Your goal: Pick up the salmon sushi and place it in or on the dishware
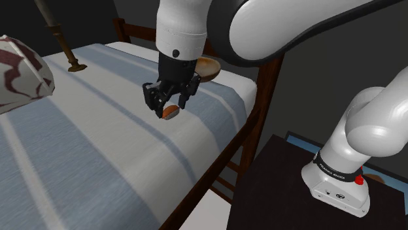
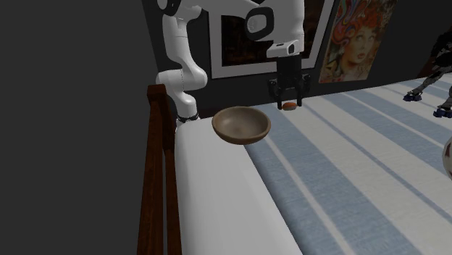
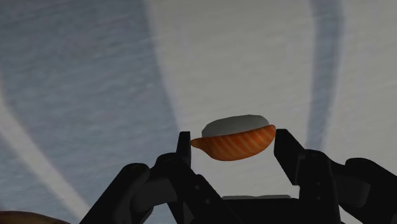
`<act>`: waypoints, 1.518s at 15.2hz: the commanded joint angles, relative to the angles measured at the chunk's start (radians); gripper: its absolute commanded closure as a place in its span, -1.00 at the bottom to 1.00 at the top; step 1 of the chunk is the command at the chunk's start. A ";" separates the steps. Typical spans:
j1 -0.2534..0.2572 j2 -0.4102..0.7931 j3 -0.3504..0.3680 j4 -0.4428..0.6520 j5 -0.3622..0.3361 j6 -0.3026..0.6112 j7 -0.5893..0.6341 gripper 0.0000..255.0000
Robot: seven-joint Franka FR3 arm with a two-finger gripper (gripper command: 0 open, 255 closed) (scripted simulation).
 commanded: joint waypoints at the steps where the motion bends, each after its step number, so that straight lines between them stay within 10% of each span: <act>1: 0.000 0.000 0.000 -0.001 0.000 0.000 0.000 1.00; 23: -0.007 -0.007 -0.024 0.194 -0.002 -0.201 -0.015 1.00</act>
